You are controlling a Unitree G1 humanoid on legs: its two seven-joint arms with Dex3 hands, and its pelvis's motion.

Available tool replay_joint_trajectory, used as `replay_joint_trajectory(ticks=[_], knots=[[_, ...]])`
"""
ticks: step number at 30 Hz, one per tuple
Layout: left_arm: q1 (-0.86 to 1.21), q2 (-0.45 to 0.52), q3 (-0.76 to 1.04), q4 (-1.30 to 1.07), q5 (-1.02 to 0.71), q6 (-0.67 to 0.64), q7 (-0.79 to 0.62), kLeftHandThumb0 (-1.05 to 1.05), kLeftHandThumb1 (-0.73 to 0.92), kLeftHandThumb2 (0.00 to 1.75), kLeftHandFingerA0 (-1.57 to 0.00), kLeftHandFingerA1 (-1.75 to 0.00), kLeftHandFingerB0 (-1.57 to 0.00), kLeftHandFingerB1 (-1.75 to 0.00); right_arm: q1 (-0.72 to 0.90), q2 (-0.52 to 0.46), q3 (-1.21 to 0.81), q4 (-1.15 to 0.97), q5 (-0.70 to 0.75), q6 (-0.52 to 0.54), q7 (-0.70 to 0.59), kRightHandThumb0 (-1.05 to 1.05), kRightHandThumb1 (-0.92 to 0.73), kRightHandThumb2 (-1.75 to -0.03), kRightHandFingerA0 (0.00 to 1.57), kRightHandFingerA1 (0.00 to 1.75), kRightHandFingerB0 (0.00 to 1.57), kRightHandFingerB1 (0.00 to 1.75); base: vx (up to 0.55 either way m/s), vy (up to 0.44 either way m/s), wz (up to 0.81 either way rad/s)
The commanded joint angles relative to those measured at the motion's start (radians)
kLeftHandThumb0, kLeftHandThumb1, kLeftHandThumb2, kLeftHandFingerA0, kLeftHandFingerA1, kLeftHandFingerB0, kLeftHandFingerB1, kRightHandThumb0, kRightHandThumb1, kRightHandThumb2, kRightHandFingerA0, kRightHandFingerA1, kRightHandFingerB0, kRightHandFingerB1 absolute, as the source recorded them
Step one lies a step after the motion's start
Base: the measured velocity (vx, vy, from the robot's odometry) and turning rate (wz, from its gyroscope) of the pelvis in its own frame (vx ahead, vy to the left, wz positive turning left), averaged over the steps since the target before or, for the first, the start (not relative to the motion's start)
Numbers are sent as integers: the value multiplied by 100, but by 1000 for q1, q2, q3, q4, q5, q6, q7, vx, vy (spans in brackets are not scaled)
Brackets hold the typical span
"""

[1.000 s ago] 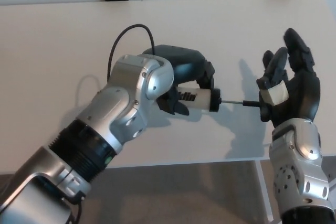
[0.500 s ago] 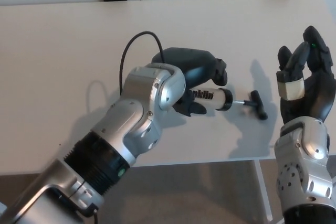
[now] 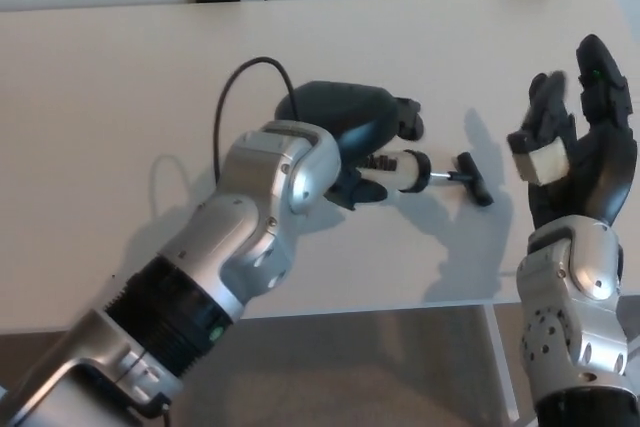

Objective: The robot walks towards a desk on which an air pump is kept in the middle. It lifts it up and holds it with its left hand and uses its right hand to compress it by pushing its handle inwards.

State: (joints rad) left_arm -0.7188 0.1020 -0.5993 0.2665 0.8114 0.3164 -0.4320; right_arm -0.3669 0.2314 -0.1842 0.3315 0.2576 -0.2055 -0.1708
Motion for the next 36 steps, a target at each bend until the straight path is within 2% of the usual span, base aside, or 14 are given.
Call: replay_joint_trajectory(ticks=[1, 3, 4, 5, 6, 7, 9, 11, 20, 28, 31, 32, 33, 36], knots=[[-12, 102, 77, -12, 3, 33, -3, -92, 60, 91, 0, -3, 0, 0, 45, -69, 16, -118, -5, -1, 85, -88, -73, -110, 1, 39, 17, 44, 0, 0, 0], [-16, 160, 132, -19, -37, 8, -23, -94, 57, 95, 0, -4, 0, 0, 91, -112, 17, -210, 14, 31, 122, -91, -77, -111, 2, 35, 12, 41, 0, 0, 0], [-19, 223, 185, -31, -67, 2, -59, -95, 58, 94, 0, -1, 0, 0, 135, -159, 9, -298, 29, 46, 153, -92, -75, -86, 11, 28, 10, 25, 0, 0, 0], [-18, 263, 209, -31, -78, -10, -73, -97, 60, 96, 0, 0, 0, 0, 158, -192, 0, -343, 38, 50, 176, -90, -78, -112, 10, 24, 10, 21, 0, 0, 0], [-17, 290, 224, -30, -86, -20, -82, -97, 60, 96, 0, 0, 0, 0, 175, -215, -5, -375, 45, 55, 192, -90, -78, -112, 10, 24, 10, 21, 0, 0, 0], [-11, 316, 233, -28, -88, -32, -86, -97, 61, 97, 0, 0, 0, 0, 195, -234, -11, -411, 58, 66, 203, -84, -91, -68, 10, 23, 9, 22, 0, 0, 0], [-5, 337, 240, -29, -89, -42, -90, -97, 61, 97, 0, 0, 0, 0, 217, -252, -16, -448, 72, 82, 210, -84, -91, -68, 10, 23, 9, 22, 0, 0, 0], [31, 422, 299, -19, -138, -97, -95, -100, 61, 101, 0, 0, 0, 0, 304, -327, -53, -578, 113, 94, 261, -90, -77, -112, 10, 22, 10, 25, 0, 0, 0], [155, 501, 453, -153, -299, -206, -90, -98, 62, 100, 0, 0, 0, -1, 481, -440, -152, -766, 205, 80, 346, -93, -76, -113, 9, 18, 9, 19, 0, 0, 0], [662, 417, 844, -838, -658, -289, -150, -88, 54, 90, -3, -5, -8, -8, 833, -462, -321, -1020, 363, -9, 475, -90, -69, -109, 9, 32, 8, 25, 0, 0, 0], [912, 323, 997, -1009, -872, -425, -166, -31, 32, 88, -2, -51, 0, -47, 983, -401, -357, -1043, 412, -106, 555, -83, -65, -108, 11, 45, 0, 35, 0, 0, 0], [986, 296, 1040, -1044, -957, -468, -182, -31, 32, 88, -2, -51, 0, -47, 1025, -382, -363, -1047, 428, -129, 578, -83, -65, -108, 11, 45, 0, 35, 0, 0, 0], [1180, 249, 1135, -1092, -1261, -549, -287, -50, 38, 67, -21, -43, -28, -40, 1108, -347, -379, -1046, 463, -174, 634, -84, -65, -109, 10, 45, 0, 35, 0, 0, 0], [1292, 229, 1189, -1102, -1467, -556, -392, -43, 46, 54, -28, -37, -40, -35, 1149, -335, -391, -1042, 479, -195, 661, -95, -71, -108, 9, 42, 8, 34, 0, 0, 0]])
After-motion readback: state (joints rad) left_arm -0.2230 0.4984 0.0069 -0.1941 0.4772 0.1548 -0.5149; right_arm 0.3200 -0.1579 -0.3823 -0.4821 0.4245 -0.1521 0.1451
